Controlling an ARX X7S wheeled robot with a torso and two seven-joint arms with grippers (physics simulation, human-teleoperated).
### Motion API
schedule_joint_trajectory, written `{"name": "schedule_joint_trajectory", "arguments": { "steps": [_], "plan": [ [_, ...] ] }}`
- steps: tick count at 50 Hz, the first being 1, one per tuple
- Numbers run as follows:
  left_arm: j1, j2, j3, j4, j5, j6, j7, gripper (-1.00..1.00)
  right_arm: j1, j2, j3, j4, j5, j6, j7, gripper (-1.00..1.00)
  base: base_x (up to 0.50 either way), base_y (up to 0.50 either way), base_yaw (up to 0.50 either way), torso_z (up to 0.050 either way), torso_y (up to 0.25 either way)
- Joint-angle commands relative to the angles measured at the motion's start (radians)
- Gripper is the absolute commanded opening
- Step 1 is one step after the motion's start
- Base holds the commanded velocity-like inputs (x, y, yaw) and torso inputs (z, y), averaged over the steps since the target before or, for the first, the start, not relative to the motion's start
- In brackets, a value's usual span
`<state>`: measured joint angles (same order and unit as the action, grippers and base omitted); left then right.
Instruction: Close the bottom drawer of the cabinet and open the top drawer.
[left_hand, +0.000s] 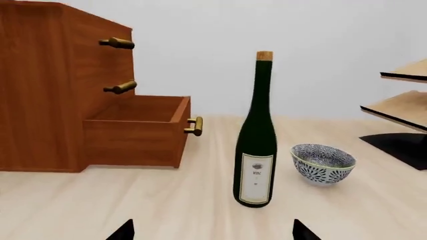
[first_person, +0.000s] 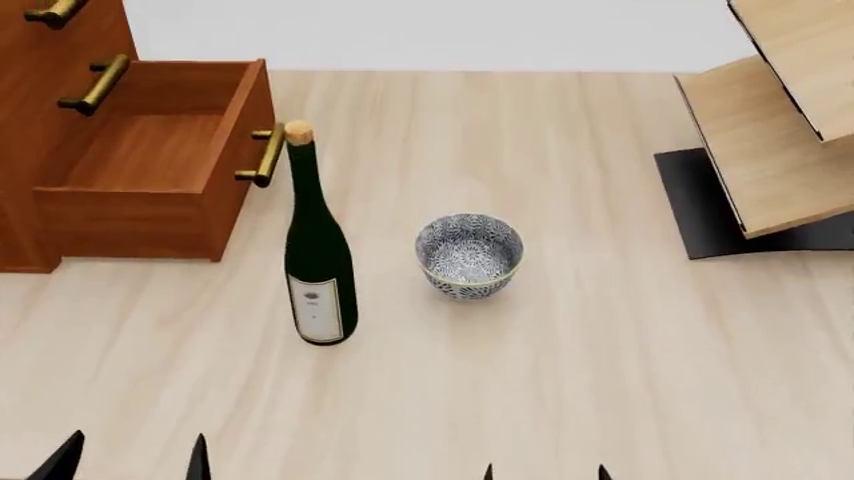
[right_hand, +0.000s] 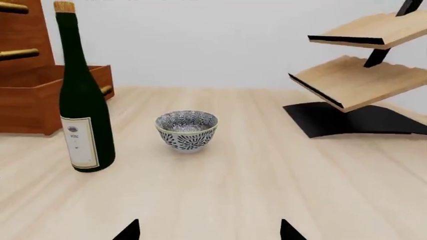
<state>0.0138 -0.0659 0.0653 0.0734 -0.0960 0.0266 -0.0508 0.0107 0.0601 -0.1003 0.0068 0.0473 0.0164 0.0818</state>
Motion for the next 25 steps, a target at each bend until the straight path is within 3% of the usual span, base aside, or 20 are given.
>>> {"name": "schedule_joint_trajectory", "arguments": {
  "steps": [1,21,22,23,25],
  "plan": [
    [0.005,-0.021,0.014,0.039,-0.019,0.010,-0.018,1.00,0.008,0.016,-0.021,-0.017,0.009,0.022,0.026,1.00,0.00,0.00,0.00,0.050,0.000],
    [-0.110,-0.085,0.018,0.298,-0.085,-0.189,-0.030,1.00,0.091,0.067,-0.032,-0.176,0.020,0.202,0.056,1.00,0.00,0.00,0.00,0.050,0.000],
    [-0.260,-0.172,-0.026,0.448,-0.143,-0.339,-0.041,1.00,0.164,0.079,0.016,-0.279,0.063,0.323,0.064,1.00,0.00,0.00,0.00,0.000,0.000],
    [-0.383,-0.177,-0.032,0.526,-0.159,-0.489,-0.038,1.00,0.167,0.082,0.019,-0.289,0.065,0.334,0.065,1.00,0.00,0.00,0.00,0.000,0.000],
    [-0.401,-0.184,-0.032,0.540,-0.163,-0.523,-0.040,1.00,0.171,0.086,0.019,-0.301,0.069,0.347,0.066,1.00,0.00,0.00,0.00,0.000,0.000]
  ]
}}
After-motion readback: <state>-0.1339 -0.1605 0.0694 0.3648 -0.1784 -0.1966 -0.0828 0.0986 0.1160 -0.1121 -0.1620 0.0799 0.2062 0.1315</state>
